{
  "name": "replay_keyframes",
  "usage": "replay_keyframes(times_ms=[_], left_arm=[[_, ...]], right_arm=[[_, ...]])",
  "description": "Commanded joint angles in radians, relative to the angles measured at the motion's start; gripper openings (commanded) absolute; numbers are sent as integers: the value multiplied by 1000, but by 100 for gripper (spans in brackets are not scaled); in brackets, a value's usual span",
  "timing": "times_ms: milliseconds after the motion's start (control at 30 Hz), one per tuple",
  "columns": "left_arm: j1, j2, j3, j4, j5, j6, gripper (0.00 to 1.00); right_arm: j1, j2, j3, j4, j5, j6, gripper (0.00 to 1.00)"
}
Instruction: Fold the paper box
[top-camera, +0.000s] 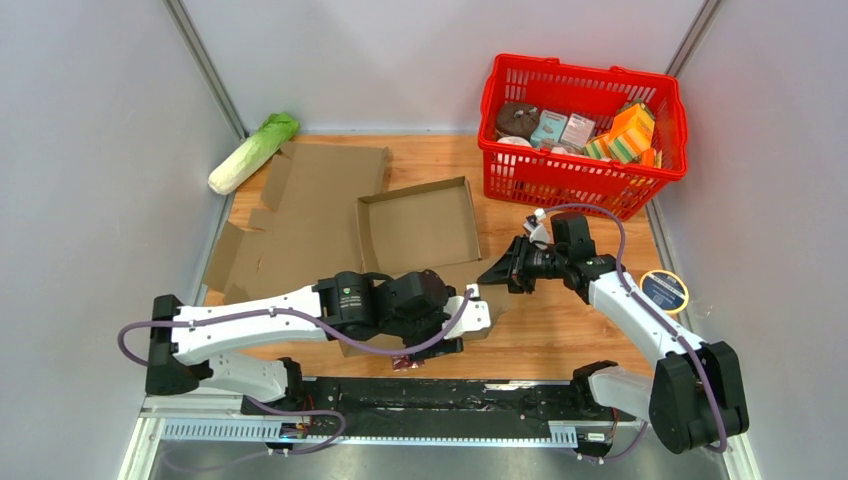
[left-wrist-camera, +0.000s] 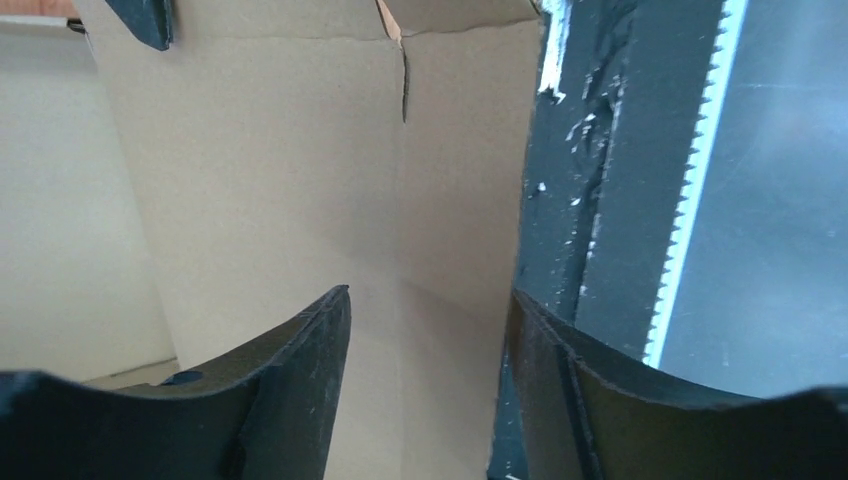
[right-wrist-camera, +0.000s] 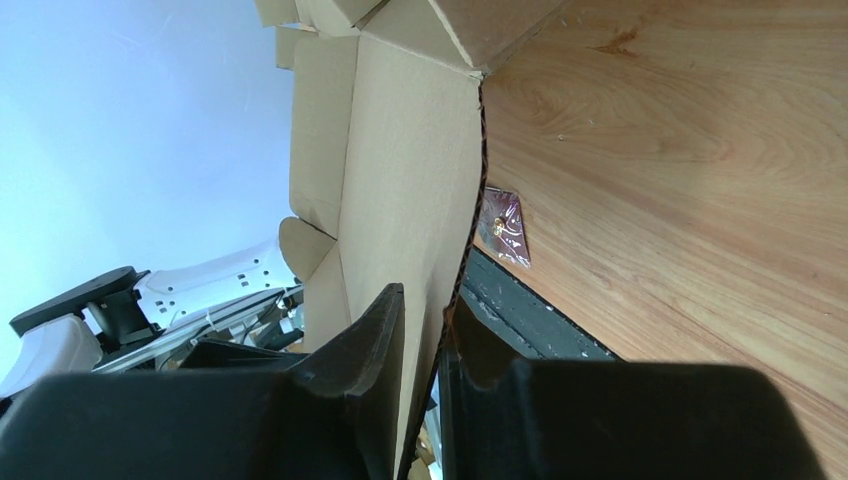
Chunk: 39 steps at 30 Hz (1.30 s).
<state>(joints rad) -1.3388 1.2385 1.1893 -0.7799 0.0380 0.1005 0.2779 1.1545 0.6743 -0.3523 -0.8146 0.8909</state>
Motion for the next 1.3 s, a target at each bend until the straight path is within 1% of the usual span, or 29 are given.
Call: replay_keyframes(times_ms=[0, 67, 100, 133, 167, 200, 233, 267, 300, 333, 467, 500, 567, 633, 667, 700, 733, 767, 800, 833, 867, 900, 933, 1000, 1033, 1167, 1200, 1233, 1267], left_arm=[[-39, 58, 85, -50, -209, -1, 57], [-42, 94, 111, -61, -260, -2, 48], [-43, 105, 119, -64, -310, -5, 33], [-42, 122, 134, -67, -329, -10, 24], [-43, 128, 142, -68, -337, -10, 16], [-43, 133, 157, -67, -351, -15, 9], [-43, 134, 165, -62, -352, -18, 4], [-43, 134, 171, -56, -348, -16, 2], [-42, 134, 181, -52, -349, -15, 0], [-40, 142, 214, -55, -357, -15, 0], [18, 188, 383, -122, -352, -45, 0], [54, 200, 483, -165, -337, -60, 0], [95, 246, 591, -212, -340, -119, 0], [139, 285, 737, -258, -387, -169, 0], [156, 298, 786, -277, -403, -241, 0], [180, 329, 890, -320, -409, -283, 0], [235, 346, 944, -346, -408, -382, 0], [271, 360, 996, -372, -391, -430, 0], [306, 375, 1065, -386, -316, -473, 0], [338, 378, 1084, -383, -276, -572, 0], [405, 375, 1090, -375, -248, -631, 0], [432, 368, 1093, -363, -227, -692, 0], [463, 363, 1093, -364, -219, -807, 0], [536, 360, 1101, -366, -201, -910, 0], [561, 360, 1110, -377, -196, -1002, 0], [668, 365, 1135, -433, -198, -1203, 0], [699, 366, 1135, -449, -204, -1241, 0], [711, 371, 1136, -456, -213, -1313, 0], [721, 374, 1139, -461, -219, -1340, 0]], right_arm=[[-5, -30, 16, 50, -26, 13, 20], [-5, -32, 18, 49, -18, 2, 22], [-5, -30, 28, 30, -11, -13, 24], [-5, -23, 39, 16, 9, -32, 28], [-5, -16, 50, 1, 21, -94, 42], [-6, -9, 88, -29, 38, -142, 52], [-17, 17, 117, -63, 113, -194, 64], [-28, 28, 161, -121, 170, -305, 85], [-38, 36, 203, -217, 231, -344, 92], [-54, 33, 279, -243, 349, -380, 98], [-69, -30, 477, -327, 607, -474, 100], [-74, -36, 523, -352, 650, -506, 100], [-94, -45, 635, -381, 809, -536, 100], [-94, -52, 685, -428, 990, -572, 100], [-94, -49, 715, -454, 1018, -579, 100], [-95, -47, 722, -465, 1031, -584, 100], [-91, -50, 719, -470, 1010, -590, 100], [-80, -53, 708, -471, 997, -593, 100], [-65, -59, 671, -468, 1002, -596, 100], [-18, -68, 651, -468, 1026, -598, 100], [13, -75, 634, -468, 1037, -604, 100], [53, -78, 604, -468, 1051, -612, 100], [161, -85, 590, -467, 1130, -622, 100], [283, -93, 568, -471, 1236, -653, 100], [379, -102, 550, -470, 1282, -662, 100], [527, -232, 470, -374, 1244, -727, 100], [567, -255, 453, -331, 1244, -781, 100], [674, -288, 440, -306, 1258, -822, 100], [738, -314, 404, -277, 1287, -860, 100]])
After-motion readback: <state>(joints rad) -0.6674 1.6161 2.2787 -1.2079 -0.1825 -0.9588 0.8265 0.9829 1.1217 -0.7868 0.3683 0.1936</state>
